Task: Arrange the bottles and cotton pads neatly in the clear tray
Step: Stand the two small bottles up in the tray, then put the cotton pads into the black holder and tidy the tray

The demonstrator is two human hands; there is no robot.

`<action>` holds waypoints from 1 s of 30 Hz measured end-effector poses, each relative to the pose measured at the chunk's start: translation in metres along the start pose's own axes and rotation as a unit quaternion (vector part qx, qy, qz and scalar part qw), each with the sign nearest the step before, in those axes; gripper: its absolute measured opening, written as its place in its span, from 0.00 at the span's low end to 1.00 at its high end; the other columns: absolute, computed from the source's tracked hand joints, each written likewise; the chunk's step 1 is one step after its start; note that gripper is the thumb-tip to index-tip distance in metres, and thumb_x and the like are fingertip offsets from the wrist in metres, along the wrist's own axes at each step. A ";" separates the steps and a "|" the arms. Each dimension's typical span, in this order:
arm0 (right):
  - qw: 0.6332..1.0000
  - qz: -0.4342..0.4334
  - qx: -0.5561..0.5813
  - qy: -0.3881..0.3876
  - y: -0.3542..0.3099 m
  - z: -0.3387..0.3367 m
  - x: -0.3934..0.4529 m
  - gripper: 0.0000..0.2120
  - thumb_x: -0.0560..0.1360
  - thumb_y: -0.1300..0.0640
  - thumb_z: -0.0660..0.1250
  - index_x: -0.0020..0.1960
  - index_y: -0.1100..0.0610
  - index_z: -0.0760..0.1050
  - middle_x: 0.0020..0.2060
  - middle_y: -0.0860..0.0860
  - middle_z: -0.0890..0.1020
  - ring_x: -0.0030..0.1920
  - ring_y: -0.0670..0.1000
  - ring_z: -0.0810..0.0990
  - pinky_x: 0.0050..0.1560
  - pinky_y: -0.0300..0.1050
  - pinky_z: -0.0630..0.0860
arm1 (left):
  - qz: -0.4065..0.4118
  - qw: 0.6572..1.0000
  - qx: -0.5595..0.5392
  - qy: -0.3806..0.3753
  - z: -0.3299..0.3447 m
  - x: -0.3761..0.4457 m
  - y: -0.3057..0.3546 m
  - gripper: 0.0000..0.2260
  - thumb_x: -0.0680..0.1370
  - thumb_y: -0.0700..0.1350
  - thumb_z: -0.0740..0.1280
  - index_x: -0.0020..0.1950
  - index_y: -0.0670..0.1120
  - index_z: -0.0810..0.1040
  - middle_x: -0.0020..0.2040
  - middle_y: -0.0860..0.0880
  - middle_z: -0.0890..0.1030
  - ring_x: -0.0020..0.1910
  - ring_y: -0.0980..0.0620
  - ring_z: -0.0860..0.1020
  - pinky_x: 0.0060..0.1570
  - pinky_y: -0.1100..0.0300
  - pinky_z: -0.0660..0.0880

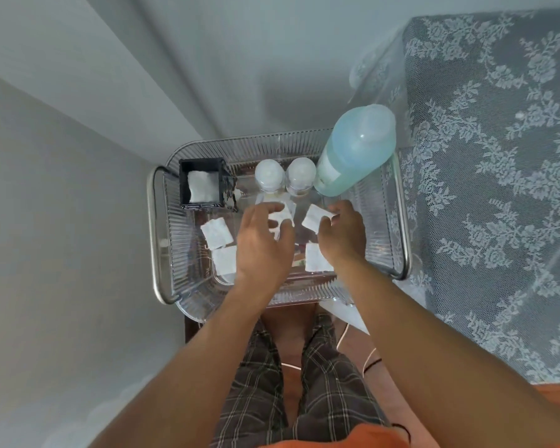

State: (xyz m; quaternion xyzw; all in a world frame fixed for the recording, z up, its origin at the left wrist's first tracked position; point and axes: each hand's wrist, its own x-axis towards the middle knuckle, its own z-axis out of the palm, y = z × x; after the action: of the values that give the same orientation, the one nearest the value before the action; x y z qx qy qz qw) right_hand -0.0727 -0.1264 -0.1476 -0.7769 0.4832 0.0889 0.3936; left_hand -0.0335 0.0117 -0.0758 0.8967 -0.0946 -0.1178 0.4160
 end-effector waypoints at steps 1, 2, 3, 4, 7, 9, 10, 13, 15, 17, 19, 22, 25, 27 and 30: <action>1.000 0.000 -0.023 0.000 0.002 0.001 0.003 0.10 0.80 0.56 0.66 0.60 0.49 0.72 0.56 0.51 0.76 0.44 0.52 0.76 0.42 0.46 0.70 | -0.029 0.999 0.012 -0.015 0.006 -0.002 -0.007 0.11 0.77 0.40 0.68 0.60 0.42 0.78 0.57 0.45 0.78 0.45 0.50 0.79 0.45 0.51 0.79; 0.999 0.000 -0.044 -0.003 0.004 0.003 0.004 0.10 0.80 0.55 0.67 0.60 0.49 0.72 0.56 0.51 0.75 0.43 0.53 0.75 0.41 0.47 0.70 | -0.056 0.998 0.024 -0.028 0.011 -0.002 -0.015 0.12 0.78 0.40 0.68 0.61 0.43 0.77 0.58 0.45 0.77 0.46 0.48 0.79 0.46 0.51 0.79; 0.998 -0.001 -0.062 -0.008 0.006 0.006 0.005 0.09 0.80 0.54 0.67 0.58 0.48 0.71 0.56 0.51 0.74 0.42 0.53 0.75 0.40 0.47 0.70 | -0.079 0.996 0.037 -0.037 0.016 -0.001 -0.022 0.13 0.78 0.41 0.67 0.62 0.43 0.77 0.60 0.45 0.77 0.48 0.46 0.80 0.48 0.51 0.78; 0.997 -0.005 -0.076 -0.013 0.008 0.008 0.004 0.07 0.80 0.54 0.67 0.56 0.47 0.71 0.55 0.51 0.73 0.41 0.54 0.76 0.39 0.47 0.70 | -0.100 0.993 0.049 -0.043 0.020 0.002 -0.029 0.14 0.79 0.41 0.66 0.64 0.43 0.76 0.62 0.45 0.75 0.51 0.45 0.79 0.50 0.51 0.78; 0.994 -0.018 -0.104 -0.025 0.010 0.009 0.002 0.04 0.81 0.52 0.66 0.52 0.47 0.70 0.52 0.50 0.70 0.44 0.56 0.78 0.39 0.47 0.70 | -0.155 0.982 0.092 -0.047 0.032 0.015 -0.045 0.16 0.79 0.42 0.65 0.67 0.45 0.72 0.64 0.44 0.73 0.57 0.46 0.75 0.49 0.56 0.73; 0.994 -0.021 -0.101 -0.038 0.008 0.005 -0.002 0.03 0.81 0.52 0.66 0.52 0.48 0.72 0.53 0.50 0.70 0.46 0.56 0.79 0.40 0.48 0.71 | -0.176 0.977 0.112 -0.045 0.038 0.023 -0.051 0.17 0.80 0.43 0.65 0.68 0.44 0.69 0.64 0.43 0.72 0.57 0.44 0.75 0.47 0.55 0.70; 0.995 -0.024 -0.091 -0.044 0.006 0.001 -0.006 0.03 0.81 0.52 0.66 0.53 0.48 0.72 0.55 0.51 0.71 0.46 0.55 0.79 0.41 0.48 0.74 | -0.181 0.975 0.123 -0.047 0.041 0.027 -0.053 0.17 0.80 0.43 0.65 0.68 0.44 0.67 0.65 0.43 0.71 0.56 0.43 0.75 0.46 0.54 0.69; 0.996 -0.068 -0.041 -0.043 -0.001 -0.016 -0.026 0.03 0.81 0.53 0.67 0.53 0.48 0.74 0.55 0.52 0.72 0.45 0.49 0.78 0.46 0.44 0.77 | -0.191 0.965 0.163 -0.070 0.048 0.038 -0.057 0.16 0.80 0.44 0.66 0.65 0.43 0.67 0.66 0.41 0.66 0.55 0.42 0.74 0.45 0.54 0.71; 0.991 -0.124 -0.019 -0.035 -0.009 -0.032 -0.044 0.03 0.80 0.53 0.67 0.52 0.46 0.74 0.52 0.50 0.72 0.42 0.40 0.74 0.41 0.28 0.68 | -0.194 0.956 0.197 -0.097 0.049 0.040 -0.057 0.16 0.80 0.43 0.67 0.65 0.43 0.66 0.67 0.41 0.64 0.54 0.40 0.75 0.50 0.51 0.76; 0.983 -0.178 -0.002 -0.038 -0.021 -0.045 -0.063 0.04 0.79 0.53 0.68 0.51 0.45 0.75 0.50 0.48 0.71 0.43 0.36 0.73 0.41 0.24 0.66 | -0.174 0.946 0.237 -0.136 0.047 0.037 -0.057 0.19 0.79 0.39 0.68 0.67 0.43 0.66 0.66 0.42 0.64 0.55 0.41 0.75 0.51 0.48 0.78; 0.973 -0.225 0.018 -0.046 -0.042 -0.053 -0.075 0.03 0.79 0.53 0.69 0.52 0.47 0.78 0.51 0.48 0.73 0.47 0.40 0.74 0.46 0.27 0.68 | -0.184 0.946 0.218 -0.155 0.040 0.031 -0.058 0.22 0.77 0.36 0.67 0.69 0.45 0.66 0.62 0.46 0.66 0.52 0.43 0.77 0.48 0.50 0.78; 0.952 -0.300 0.034 -0.046 -0.085 -0.052 -0.079 0.04 0.78 0.53 0.71 0.53 0.49 0.80 0.51 0.50 0.74 0.47 0.43 0.74 0.47 0.33 0.71 | -0.168 0.946 0.235 -0.150 0.022 0.020 -0.053 0.16 0.80 0.41 0.62 0.68 0.40 0.71 0.52 0.45 0.74 0.52 0.43 0.78 0.45 0.55 0.73; 0.933 -0.358 0.005 -0.042 -0.129 -0.034 -0.070 0.03 0.78 0.53 0.70 0.51 0.48 0.80 0.51 0.50 0.74 0.43 0.44 0.73 0.42 0.41 0.73 | -0.129 0.960 0.224 -0.111 -0.002 0.001 -0.041 0.18 0.80 0.40 0.64 0.69 0.39 0.67 0.64 0.41 0.69 0.53 0.43 0.78 0.41 0.54 0.76; 0.924 -0.378 -0.036 -0.048 -0.151 -0.015 -0.062 0.02 0.78 0.52 0.70 0.50 0.48 0.80 0.51 0.49 0.73 0.43 0.47 0.76 0.40 0.46 0.74 | -0.119 0.965 0.222 -0.073 -0.023 -0.017 -0.036 0.16 0.81 0.43 0.65 0.67 0.41 0.69 0.63 0.43 0.67 0.47 0.43 0.80 0.36 0.56 0.72; 0.911 -0.395 -0.112 -0.037 -0.169 0.016 -0.055 0.02 0.78 0.54 0.70 0.50 0.49 0.80 0.51 0.50 0.70 0.46 0.52 0.76 0.37 0.46 0.71 | -0.141 0.973 0.178 -0.027 -0.055 -0.044 -0.032 0.09 0.81 0.45 0.66 0.59 0.45 0.74 0.63 0.44 0.68 0.40 0.43 0.79 0.33 0.56 0.68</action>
State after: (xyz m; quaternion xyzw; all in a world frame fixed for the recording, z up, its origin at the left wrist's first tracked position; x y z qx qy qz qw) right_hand 0.0413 -0.0404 -0.0408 -0.9396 0.1089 0.0081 0.3243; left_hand -0.0571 0.0832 -0.0604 0.9572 0.0022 -0.1807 0.2259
